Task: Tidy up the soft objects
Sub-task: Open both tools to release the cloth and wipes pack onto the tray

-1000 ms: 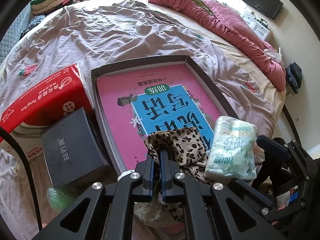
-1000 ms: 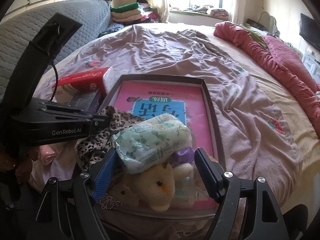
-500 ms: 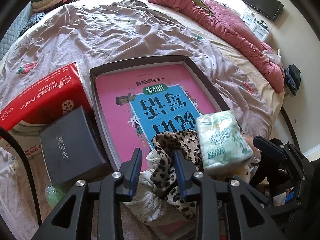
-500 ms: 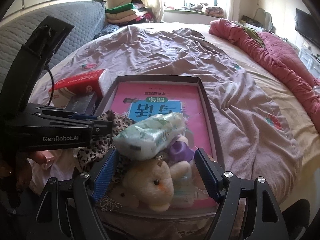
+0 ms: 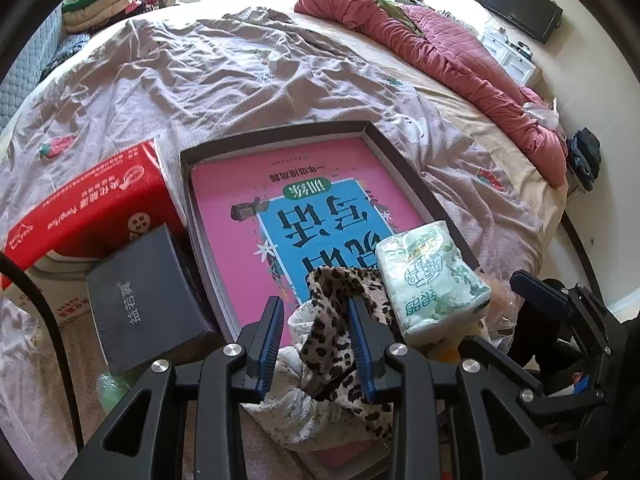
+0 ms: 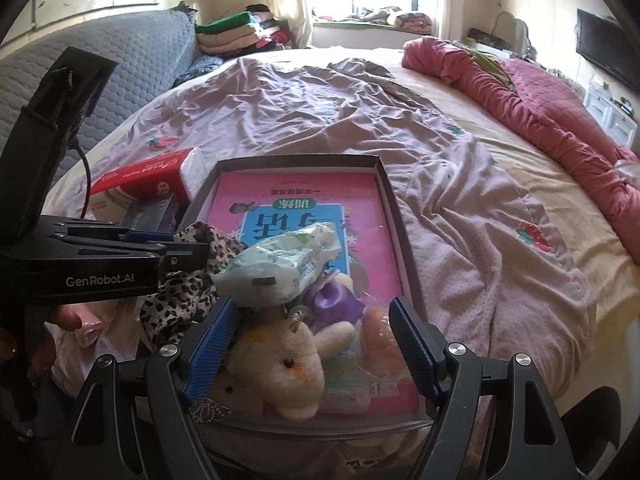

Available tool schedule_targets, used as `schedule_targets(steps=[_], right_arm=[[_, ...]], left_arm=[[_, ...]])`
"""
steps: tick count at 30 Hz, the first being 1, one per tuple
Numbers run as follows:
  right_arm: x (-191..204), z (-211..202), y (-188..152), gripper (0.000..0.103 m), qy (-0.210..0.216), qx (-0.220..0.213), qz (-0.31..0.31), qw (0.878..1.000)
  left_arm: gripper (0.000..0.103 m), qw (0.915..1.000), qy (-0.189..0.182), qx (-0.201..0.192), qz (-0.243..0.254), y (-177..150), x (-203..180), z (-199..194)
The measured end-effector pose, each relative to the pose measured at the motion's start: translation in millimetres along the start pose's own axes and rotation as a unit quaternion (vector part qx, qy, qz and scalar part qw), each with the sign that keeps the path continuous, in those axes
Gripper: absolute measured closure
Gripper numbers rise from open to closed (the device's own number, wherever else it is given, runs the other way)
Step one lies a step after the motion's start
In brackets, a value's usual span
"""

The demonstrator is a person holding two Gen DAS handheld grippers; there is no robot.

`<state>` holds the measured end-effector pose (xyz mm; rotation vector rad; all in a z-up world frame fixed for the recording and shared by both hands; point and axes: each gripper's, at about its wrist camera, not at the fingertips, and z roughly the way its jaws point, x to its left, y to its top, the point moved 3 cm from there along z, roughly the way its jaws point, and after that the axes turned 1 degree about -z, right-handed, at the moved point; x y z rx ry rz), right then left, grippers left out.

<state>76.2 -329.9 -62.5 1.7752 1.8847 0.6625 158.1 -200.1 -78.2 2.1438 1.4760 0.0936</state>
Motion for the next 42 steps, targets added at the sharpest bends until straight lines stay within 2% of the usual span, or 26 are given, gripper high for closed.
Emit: schedule_targets(steps=[2, 14, 31, 35, 42], right_arm=[[-1.9, -0.8, -0.2, 0.024, -0.006, -0.001, 0.002, 1.0], [-14.9, -12.6, 3.5, 0.024, -0.011, -0.017, 0.031, 0.999], [-21.4, -33.0, 7.5, 0.024, -0.011, -0.039, 0.046, 0.998], [-22.3, -39.5, 8.8, 0.024, -0.01, -0.047, 0.05, 0.998], [-24.8, -48.6, 9.3, 0.024, -0.013, -0.056, 0.056, 0.997]], left_arm=[[0.069, 1.0, -0.009, -0.003, 0.002, 0.8, -2.1, -3.2], [0.058, 0.9997, -0.008, -0.019, 0.012, 5.1, -9.4, -18.7], [0.057, 0.999, 0.007, -0.034, 0.029, 3.0, -22.1, -36.9], [0.047, 0.9987, 0.012, -0.04, 0.029, 4.0, -24.3, -44.1], [0.042, 0.9982, 0.021, -0.05, 0.028, 3.1, -26.7, -54.8]])
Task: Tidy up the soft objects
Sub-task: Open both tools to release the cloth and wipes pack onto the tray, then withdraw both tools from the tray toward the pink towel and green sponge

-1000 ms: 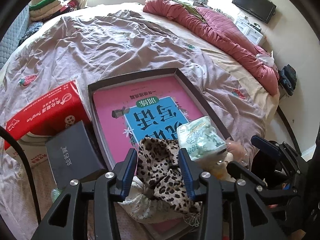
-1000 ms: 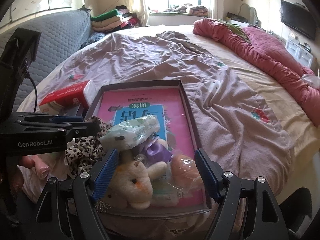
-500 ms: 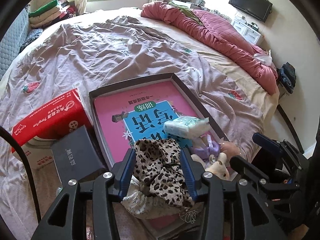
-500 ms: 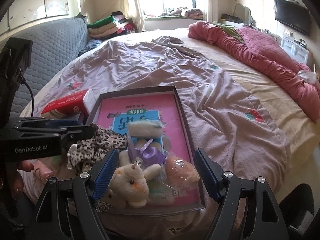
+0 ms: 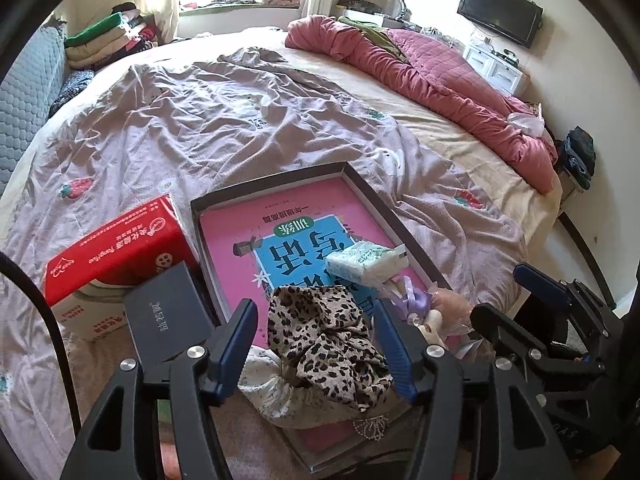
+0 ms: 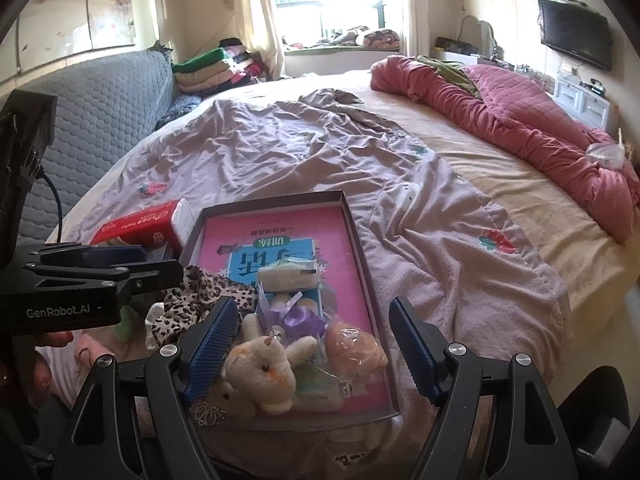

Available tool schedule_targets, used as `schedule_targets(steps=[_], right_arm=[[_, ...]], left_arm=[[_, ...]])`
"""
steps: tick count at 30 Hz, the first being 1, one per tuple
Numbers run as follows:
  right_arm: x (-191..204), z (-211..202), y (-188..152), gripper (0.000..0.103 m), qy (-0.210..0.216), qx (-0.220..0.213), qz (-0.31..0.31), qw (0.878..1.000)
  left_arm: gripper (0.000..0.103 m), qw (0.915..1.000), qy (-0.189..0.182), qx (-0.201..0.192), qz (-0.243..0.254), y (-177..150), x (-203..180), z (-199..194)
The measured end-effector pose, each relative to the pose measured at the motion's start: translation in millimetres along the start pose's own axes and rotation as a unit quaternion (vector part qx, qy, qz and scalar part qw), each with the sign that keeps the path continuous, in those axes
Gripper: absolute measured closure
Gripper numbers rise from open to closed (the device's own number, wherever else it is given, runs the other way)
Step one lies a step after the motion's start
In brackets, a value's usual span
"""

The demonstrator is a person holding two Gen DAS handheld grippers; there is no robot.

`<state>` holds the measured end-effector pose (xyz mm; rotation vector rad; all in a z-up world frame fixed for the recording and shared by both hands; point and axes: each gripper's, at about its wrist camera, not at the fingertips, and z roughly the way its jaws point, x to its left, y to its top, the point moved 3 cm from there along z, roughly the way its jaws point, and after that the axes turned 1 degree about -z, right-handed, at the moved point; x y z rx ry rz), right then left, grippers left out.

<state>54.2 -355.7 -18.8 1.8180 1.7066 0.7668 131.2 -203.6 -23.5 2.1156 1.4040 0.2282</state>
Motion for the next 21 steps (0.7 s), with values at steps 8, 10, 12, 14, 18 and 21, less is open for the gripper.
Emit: schedule_targets(steps=[8, 10, 12, 14, 18, 21], right_arm=[[-4.4, -11.0, 0.7, 0.024, -0.005, -0.012, 0.01, 1.0], [-4.6, -14.0, 1.5, 0.023, -0.006, -0.015, 0.01, 1.0], [-4.5, -18.2, 2.7, 0.023, -0.006, -0.02, 0.011, 1.0], [-3.7, -21.7, 4.0, 0.023, -0.005, -0.027, 0.014, 1.0], [-1.6, -28.3, 6.4, 0.023, -0.004, -0.033, 0.014, 0.999], [0.2, -34.5, 7.9, 0.023, -0.002, -0.04, 0.015, 0.999]], left_arm=[[0.034, 0.9998, 0.012, -0.014, -0.007, 1.1, 1.9, -15.5], [0.033, 0.9997, 0.018, -0.018, -0.005, 0.6, 1.8, -20.0], [0.033, 0.9995, 0.022, -0.02, -0.005, -0.9, 1.8, -24.3], [0.032, 0.9995, 0.022, -0.021, -0.007, -3.3, 1.7, -28.5], [0.031, 0.9996, 0.023, -0.018, -0.005, -9.1, -0.1, -33.9], [0.031, 0.9994, 0.027, -0.02, -0.002, -14.1, -1.2, -40.1]])
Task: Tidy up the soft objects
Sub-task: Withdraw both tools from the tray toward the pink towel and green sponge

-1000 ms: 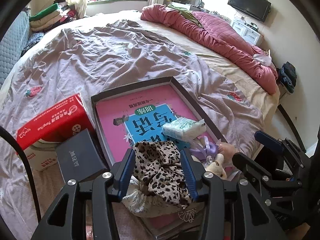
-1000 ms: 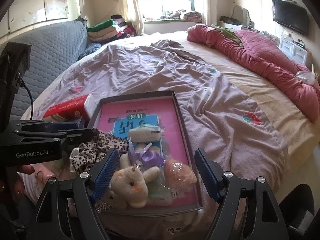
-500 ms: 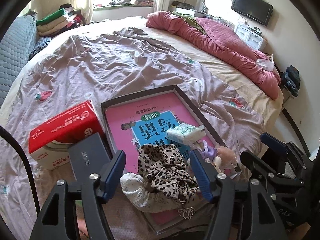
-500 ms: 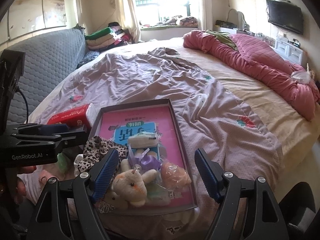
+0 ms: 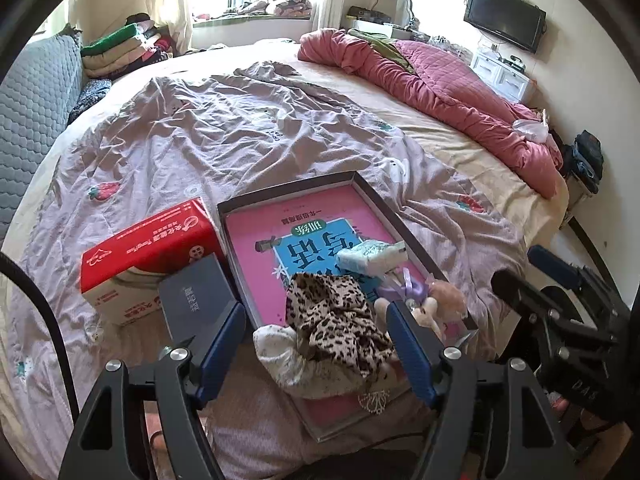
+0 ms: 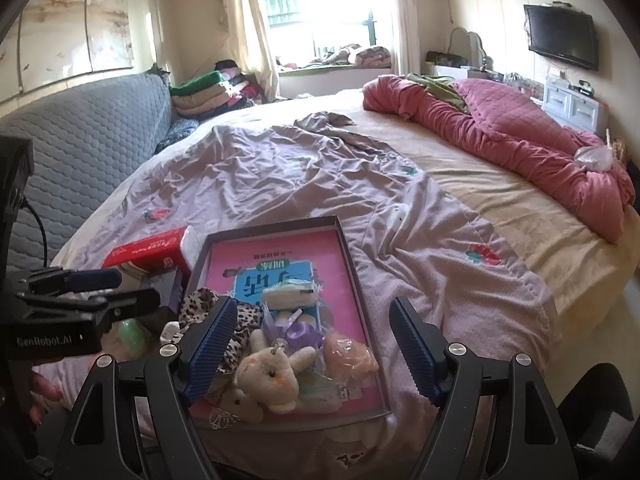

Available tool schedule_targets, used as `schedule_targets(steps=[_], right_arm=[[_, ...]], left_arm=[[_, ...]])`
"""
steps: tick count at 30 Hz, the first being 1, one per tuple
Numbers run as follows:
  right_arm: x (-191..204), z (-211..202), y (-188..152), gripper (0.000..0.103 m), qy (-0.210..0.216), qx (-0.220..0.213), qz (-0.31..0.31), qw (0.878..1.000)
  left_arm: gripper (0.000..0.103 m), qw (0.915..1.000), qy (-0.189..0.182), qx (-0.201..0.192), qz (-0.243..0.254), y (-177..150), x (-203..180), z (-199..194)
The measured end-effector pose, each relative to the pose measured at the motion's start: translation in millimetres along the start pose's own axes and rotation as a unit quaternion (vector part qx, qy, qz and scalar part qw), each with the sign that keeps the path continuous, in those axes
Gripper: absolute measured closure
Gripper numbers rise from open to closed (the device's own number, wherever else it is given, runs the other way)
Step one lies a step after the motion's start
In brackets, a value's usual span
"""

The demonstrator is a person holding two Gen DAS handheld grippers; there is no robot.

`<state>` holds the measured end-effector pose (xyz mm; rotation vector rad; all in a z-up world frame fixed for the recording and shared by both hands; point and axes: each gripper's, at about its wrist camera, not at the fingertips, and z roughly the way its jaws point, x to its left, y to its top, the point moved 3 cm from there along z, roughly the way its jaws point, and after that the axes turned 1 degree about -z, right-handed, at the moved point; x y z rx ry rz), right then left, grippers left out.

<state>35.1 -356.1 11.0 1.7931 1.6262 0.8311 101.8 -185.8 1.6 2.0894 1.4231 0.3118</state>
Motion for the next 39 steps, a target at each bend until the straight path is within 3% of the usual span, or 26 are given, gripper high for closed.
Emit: schedule_targets(steps=[16, 28, 39], right_arm=[[30.3, -33.3, 16.2, 0.023, 0.012, -0.038, -0.02, 0.999], [69.7, -49.8, 26.6, 0.023, 0.036, -0.058, -0.045, 0.997], [119.9, -52.2, 24.9, 0.023, 0.078, -0.049, -0.082, 0.992]], left_arm=[[0.029, 0.9996, 0.01, -0.024, -0.011, -15.7, 19.2, -43.8], [0.029, 0.9958, 0.054, -0.037, -0.064, -31.8, 92.0, -84.6], [0.029, 0.9903, 0.081, -0.036, -0.107, -59.0, 145.2, -105.9]])
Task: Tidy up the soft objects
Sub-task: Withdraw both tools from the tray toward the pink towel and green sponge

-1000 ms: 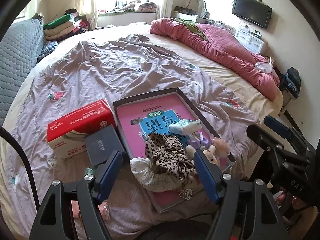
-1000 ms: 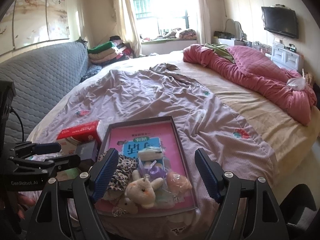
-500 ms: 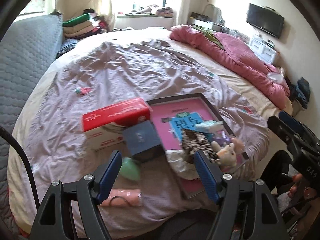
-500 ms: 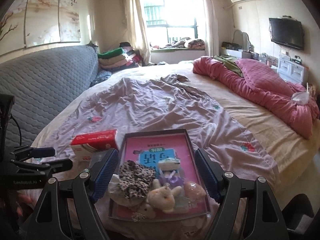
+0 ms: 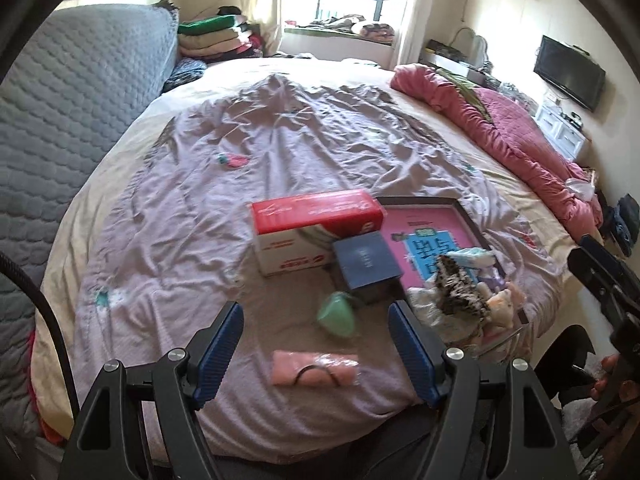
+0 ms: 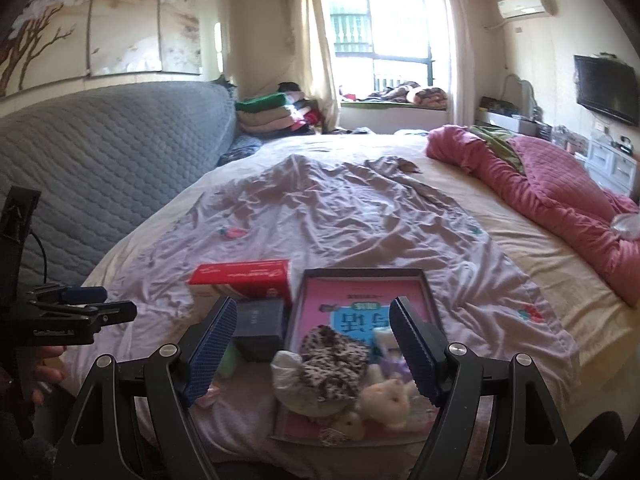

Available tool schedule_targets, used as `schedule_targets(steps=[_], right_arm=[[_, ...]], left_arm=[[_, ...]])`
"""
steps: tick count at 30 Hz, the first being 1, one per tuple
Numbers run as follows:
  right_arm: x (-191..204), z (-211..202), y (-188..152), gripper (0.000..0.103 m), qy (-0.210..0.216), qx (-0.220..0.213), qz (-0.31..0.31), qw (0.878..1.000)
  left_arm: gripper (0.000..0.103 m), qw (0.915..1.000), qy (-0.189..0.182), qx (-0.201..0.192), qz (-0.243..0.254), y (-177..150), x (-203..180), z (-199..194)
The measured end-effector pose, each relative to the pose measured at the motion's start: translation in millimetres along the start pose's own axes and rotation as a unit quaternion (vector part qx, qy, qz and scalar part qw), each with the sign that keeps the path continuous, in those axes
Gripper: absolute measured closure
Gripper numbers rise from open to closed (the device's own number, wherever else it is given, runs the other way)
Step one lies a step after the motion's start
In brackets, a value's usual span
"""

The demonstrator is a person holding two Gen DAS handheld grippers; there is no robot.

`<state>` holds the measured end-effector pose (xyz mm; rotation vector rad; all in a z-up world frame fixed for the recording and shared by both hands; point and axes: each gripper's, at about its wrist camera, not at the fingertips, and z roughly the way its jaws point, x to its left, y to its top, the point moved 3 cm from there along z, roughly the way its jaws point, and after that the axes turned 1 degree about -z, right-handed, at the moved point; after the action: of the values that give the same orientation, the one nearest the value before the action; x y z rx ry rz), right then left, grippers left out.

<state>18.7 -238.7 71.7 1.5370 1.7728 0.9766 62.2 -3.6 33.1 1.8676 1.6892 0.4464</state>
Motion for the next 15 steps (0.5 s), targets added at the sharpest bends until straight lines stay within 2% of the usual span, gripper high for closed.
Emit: schedule_targets(steps=[8, 15], right_arm=[[29.1, 11.2, -9.5, 0.023, 0.035, 0.018, -0.024, 0.999], [51.4, 30.8, -26.1, 0.023, 0.059, 0.05, -0.031, 0.997]], left_arm=[[0.029, 0.9997, 0.009, 0.015, -0.018, -15.4, 23.7, 6.8], [0.029, 0.9982, 0.004, 0.052, -0.029, -37.3, 32.2, 33.1]])
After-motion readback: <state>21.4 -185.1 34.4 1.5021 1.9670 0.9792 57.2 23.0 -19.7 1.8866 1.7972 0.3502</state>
